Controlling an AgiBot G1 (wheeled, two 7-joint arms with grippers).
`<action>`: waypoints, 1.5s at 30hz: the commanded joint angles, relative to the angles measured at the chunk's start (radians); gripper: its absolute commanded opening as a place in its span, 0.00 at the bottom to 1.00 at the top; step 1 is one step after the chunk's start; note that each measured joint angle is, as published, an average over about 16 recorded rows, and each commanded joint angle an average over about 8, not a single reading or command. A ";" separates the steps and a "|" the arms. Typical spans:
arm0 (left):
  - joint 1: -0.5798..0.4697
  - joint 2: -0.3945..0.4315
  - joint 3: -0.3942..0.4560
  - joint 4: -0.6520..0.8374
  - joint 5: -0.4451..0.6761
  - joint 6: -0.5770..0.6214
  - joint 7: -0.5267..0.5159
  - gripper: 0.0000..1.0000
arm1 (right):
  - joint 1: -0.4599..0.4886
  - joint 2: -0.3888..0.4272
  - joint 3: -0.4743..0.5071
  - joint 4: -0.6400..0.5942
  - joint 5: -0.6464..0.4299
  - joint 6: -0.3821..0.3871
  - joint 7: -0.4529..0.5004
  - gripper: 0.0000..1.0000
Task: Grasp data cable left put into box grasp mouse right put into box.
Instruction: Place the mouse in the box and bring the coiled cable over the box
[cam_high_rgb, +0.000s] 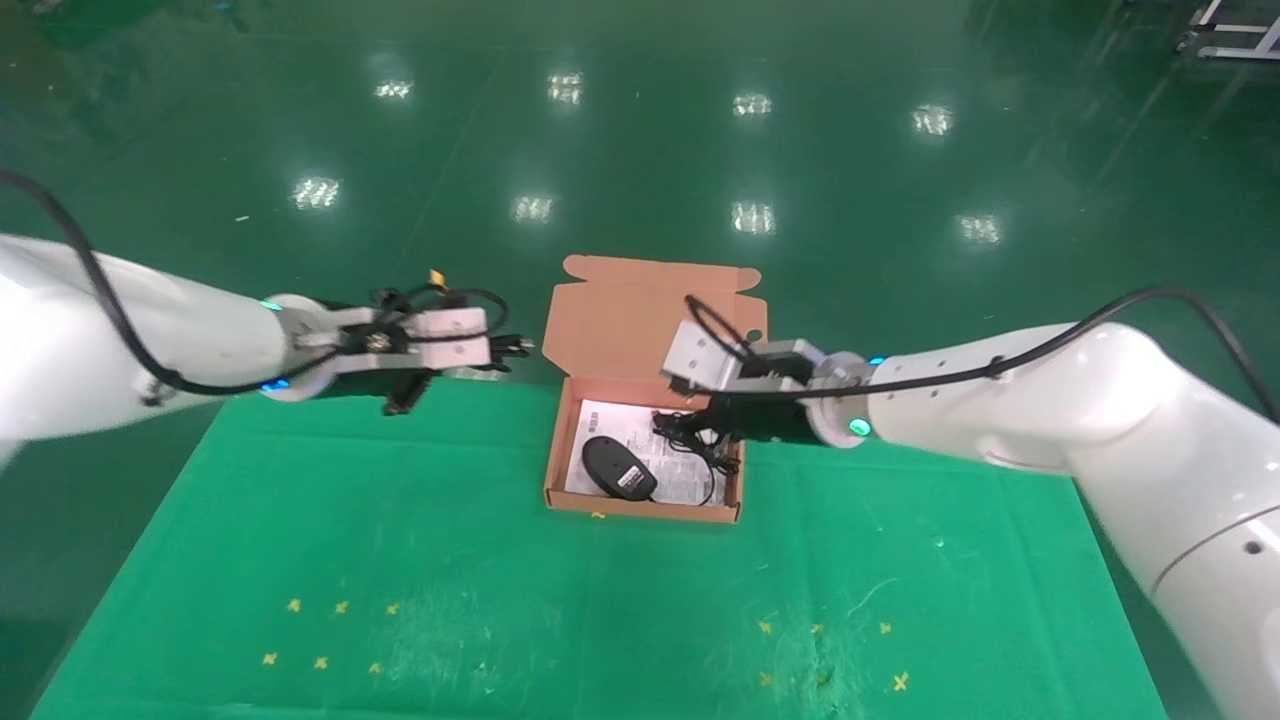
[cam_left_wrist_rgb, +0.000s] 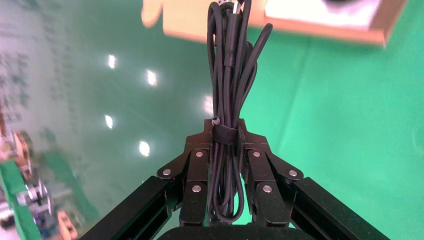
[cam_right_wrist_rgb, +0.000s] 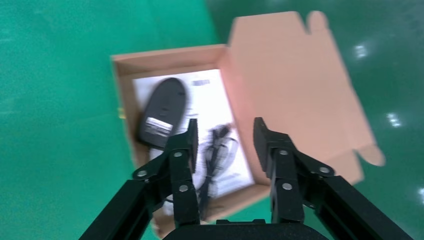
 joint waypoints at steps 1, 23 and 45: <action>0.013 0.025 0.004 0.026 -0.002 -0.041 0.018 0.00 | 0.005 0.016 0.004 0.009 0.002 0.002 0.004 1.00; 0.081 0.257 0.179 0.374 -0.343 -0.475 0.380 0.00 | -0.014 0.310 0.025 0.308 -0.028 -0.034 0.155 1.00; 0.060 0.262 0.293 0.397 -0.497 -0.521 0.379 1.00 | -0.034 0.361 0.014 0.409 -0.073 -0.032 0.247 1.00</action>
